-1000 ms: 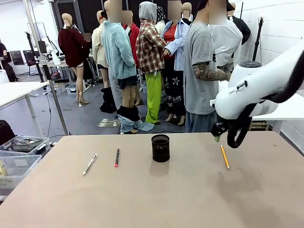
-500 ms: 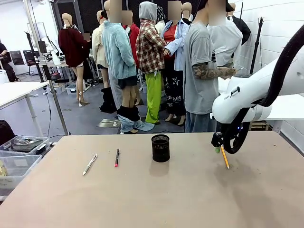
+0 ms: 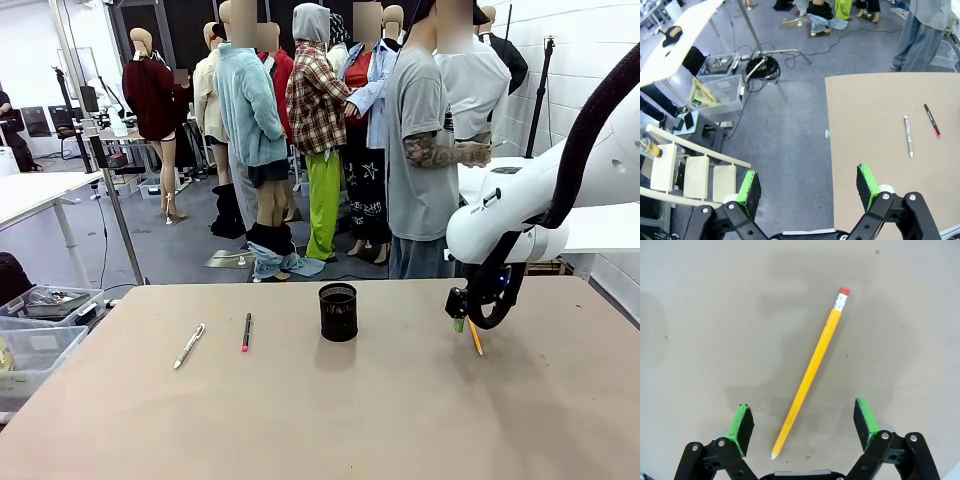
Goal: Place the pens into the pen holder.
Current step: Pick up a writing instrument from the table and place it into the Pen holder.
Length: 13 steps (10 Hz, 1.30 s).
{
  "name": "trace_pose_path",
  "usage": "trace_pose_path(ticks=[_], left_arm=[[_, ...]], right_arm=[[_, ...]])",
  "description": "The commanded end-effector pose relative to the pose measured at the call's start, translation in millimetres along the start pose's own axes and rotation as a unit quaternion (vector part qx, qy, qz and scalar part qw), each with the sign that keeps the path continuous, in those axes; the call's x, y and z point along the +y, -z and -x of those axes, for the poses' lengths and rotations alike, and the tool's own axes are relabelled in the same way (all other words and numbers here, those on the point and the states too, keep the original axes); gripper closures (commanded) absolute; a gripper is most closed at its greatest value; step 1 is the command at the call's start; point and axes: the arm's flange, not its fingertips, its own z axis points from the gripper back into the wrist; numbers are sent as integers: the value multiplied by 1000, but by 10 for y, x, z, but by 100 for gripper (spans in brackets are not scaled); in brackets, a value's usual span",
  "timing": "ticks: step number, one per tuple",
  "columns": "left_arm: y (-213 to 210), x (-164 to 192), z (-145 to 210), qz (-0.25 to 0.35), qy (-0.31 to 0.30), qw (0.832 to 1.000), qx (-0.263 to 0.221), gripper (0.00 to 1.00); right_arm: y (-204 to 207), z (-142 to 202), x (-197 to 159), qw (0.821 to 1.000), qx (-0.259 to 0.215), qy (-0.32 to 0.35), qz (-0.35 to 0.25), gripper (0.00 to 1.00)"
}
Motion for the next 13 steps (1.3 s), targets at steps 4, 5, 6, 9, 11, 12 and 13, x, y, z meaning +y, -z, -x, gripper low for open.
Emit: trace_pose_path(ticks=[4, 5, 6, 9, 11, 12, 13], left_arm=[[10, 5, -19, -3, 0, 1000, -6, 0], [10, 5, -19, -3, 0, 1000, -6, 0], [10, 5, -19, -3, 0, 1000, -6, 0], [10, 5, -19, -3, 0, 1000, -6, 0], [10, 5, -19, -3, 0, 1000, -6, 0], [10, 5, -19, -3, 0, 1000, -6, 0], [10, 5, -19, -3, 0, 1000, -6, 0]], right_arm=[[82, -140, 134, 998, 30, 2, 47, 10], [82, -140, 141, 998, 28, 7, 51, 30], [81, -134, 142, 998, 32, 11, 53, 49], [90, -124, 183, 997, 44, 20, 62, 100], [112, -102, 222, 996, 49, 26, 68, 100], [122, -73, 230, 995, 55, 40, 69, 100], [136, -37, 229, 995, 64, 50, 60, 100]])
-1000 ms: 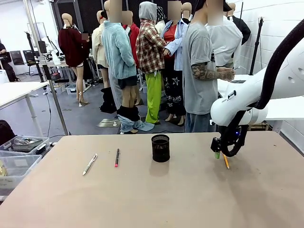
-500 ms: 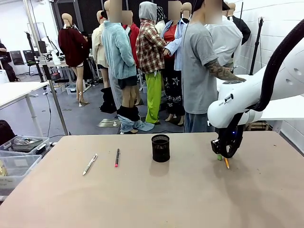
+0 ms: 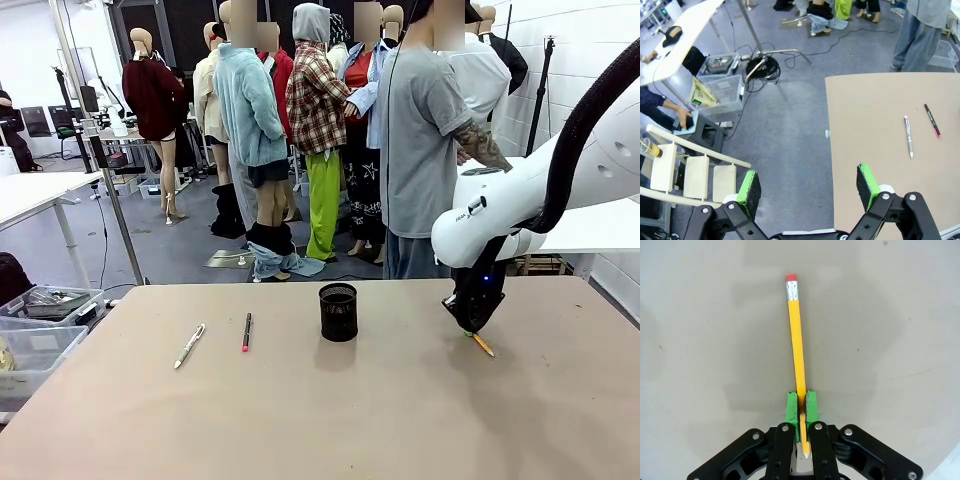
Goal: Place the pens into the pen holder.
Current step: Pick up a writing instrument from the table and place it into the Pen holder.
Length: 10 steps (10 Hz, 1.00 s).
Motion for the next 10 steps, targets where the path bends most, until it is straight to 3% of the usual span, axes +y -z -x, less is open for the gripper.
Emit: trace_pose_path(ticks=[1, 3, 5, 7, 9, 10], left_arm=[[10, 5, -19, -3, 0, 1000, -6, 0], [10, 5, -19, -3, 0, 1000, -6, 0], [10, 5, -19, -3, 0, 1000, -6, 0], [10, 5, -19, -3, 0, 1000, -6, 0], [10, 5, -19, -3, 0, 1000, -6, 0], [10, 5, -19, -3, 0, 1000, -6, 0]], right_arm=[[133, 95, -24, 999, 34, 23, 12, 100], [49, 160, 29, 1000, 22, -1, 9, 100], [-483, 414, 134, 995, -51, -90, -4, 100], [-879, 515, 119, 975, -135, -172, -43, 100], [-1160, 510, 206, 910, -271, -287, -129, 100], [-1238, 465, 261, 860, -341, -346, -157, 100]])
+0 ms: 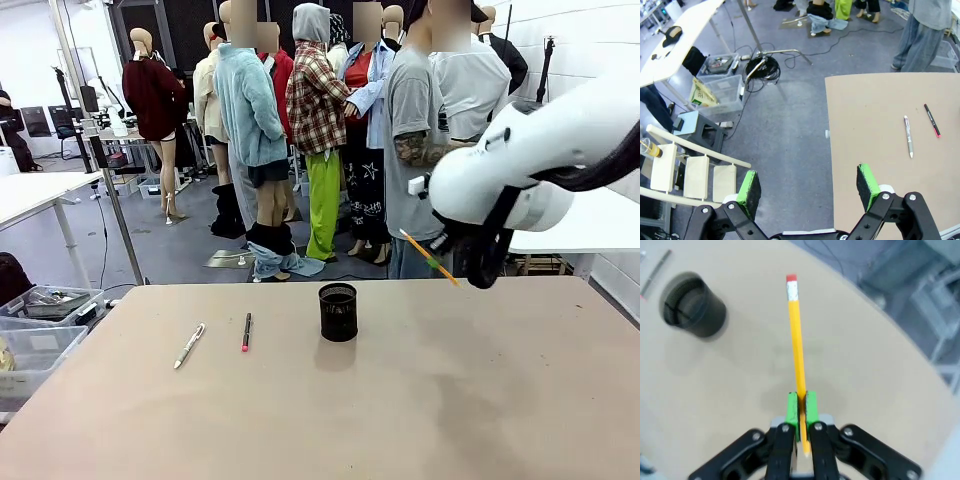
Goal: Place the pens into the pen holder.
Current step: Pick up a writing instrument from the table and place it into the Pen holder.
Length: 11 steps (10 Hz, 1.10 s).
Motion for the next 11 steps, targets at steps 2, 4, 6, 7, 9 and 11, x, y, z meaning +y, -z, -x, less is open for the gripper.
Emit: trace_pose_path(ticks=[2, 4, 6, 7, 9, 11], left_arm=[[12, 6, -18, -3, 0, 1000, -6, 0], [12, 6, -18, -3, 0, 1000, -6, 0], [12, 6, -18, -3, 0, 1000, -6, 0], [12, 6, -18, -3, 0, 1000, -6, 0], [12, 6, -18, -3, 0, 1000, -6, 0], [12, 6, -18, -3, 0, 1000, -6, 0]], right_arm=[[118, -38, -20, 950, -204, -152, -181, 100], [248, -263, 156, 903, -265, -218, -259, 100], [488, -457, 227, 881, -285, -235, -295, 100], [614, -512, 246, 866, -298, -244, -318, 100], [818, -600, 254, 836, -328, -248, -363, 100], [980, -649, 327, 834, -327, -250, -368, 100]])
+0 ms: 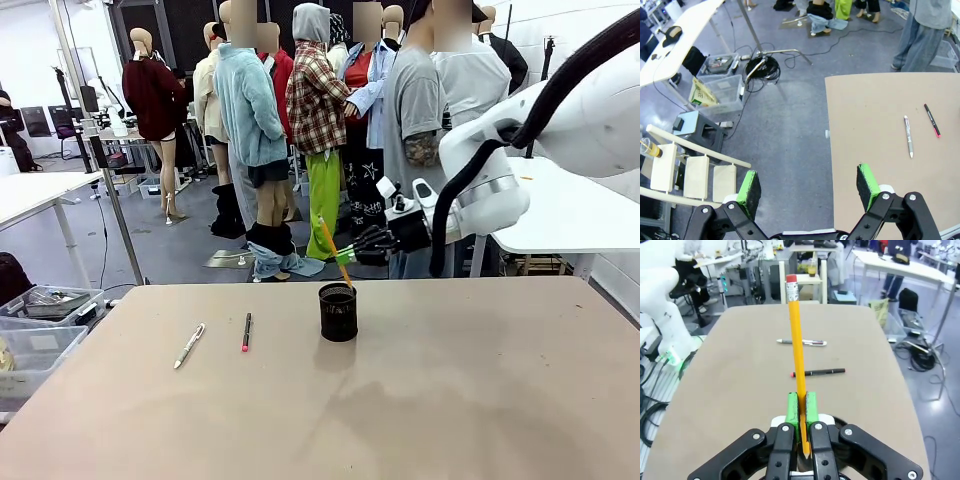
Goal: Place the pens into the pen holder.
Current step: Pick up a writing instrument from the table and place it into the Pen holder.
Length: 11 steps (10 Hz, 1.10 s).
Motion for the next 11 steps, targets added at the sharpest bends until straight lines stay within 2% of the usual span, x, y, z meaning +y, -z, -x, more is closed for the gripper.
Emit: trace_pose_path(ticks=[1, 6, 10, 11], left_arm=[[11, 4, -18, -3, 0, 1000, -6, 0], [11, 4, -18, -3, 0, 1000, -6, 0], [11, 4, -18, -3, 0, 1000, -6, 0], [11, 4, -18, -3, 0, 1000, -6, 0]], right_arm=[[107, -113, -181, 1000, 13, 1, 1, 100], [248, 96, -319, 999, 41, 24, 8, 100], [302, 268, -234, 998, 48, 38, -3, 100], [274, 302, -207, 998, 52, 42, 6, 91]])
